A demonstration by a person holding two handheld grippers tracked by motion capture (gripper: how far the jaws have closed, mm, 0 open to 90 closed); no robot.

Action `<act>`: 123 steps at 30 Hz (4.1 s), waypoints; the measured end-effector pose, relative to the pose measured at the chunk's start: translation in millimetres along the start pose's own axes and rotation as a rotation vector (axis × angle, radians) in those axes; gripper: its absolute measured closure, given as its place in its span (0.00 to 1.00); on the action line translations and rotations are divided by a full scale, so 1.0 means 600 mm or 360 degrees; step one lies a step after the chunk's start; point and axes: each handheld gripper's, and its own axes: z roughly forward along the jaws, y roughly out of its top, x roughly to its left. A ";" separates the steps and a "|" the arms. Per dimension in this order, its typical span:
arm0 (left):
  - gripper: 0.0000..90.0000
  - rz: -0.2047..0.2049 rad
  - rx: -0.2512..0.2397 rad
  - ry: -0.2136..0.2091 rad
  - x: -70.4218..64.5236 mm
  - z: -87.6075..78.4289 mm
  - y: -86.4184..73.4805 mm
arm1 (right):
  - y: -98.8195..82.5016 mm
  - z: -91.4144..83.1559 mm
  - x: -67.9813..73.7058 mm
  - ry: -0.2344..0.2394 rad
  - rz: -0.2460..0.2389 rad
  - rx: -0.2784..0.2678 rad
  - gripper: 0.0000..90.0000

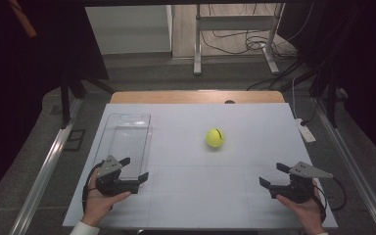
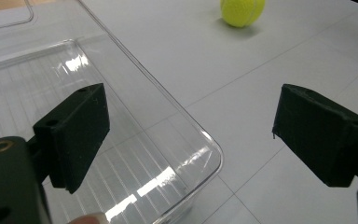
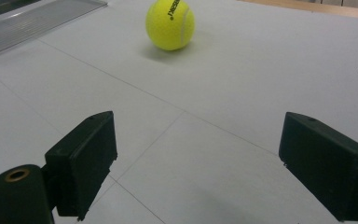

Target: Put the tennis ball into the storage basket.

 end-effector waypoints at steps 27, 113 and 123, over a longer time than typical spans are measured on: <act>0.13 0.0028 -0.0010 0.0020 -0.003 -0.004 -0.002 | -0.002 0.002 0.004 0.0042 -0.0006 0.0030 0.13; 0.13 0.0151 0.0038 -0.0135 -0.047 0.048 0.096 | -0.003 0.010 0.003 0.0057 -0.0015 0.0047 0.13; 0.13 0.0172 0.0048 -0.0154 -0.056 0.061 0.110 | -0.004 0.009 0.002 0.0060 -0.0012 0.0041 0.13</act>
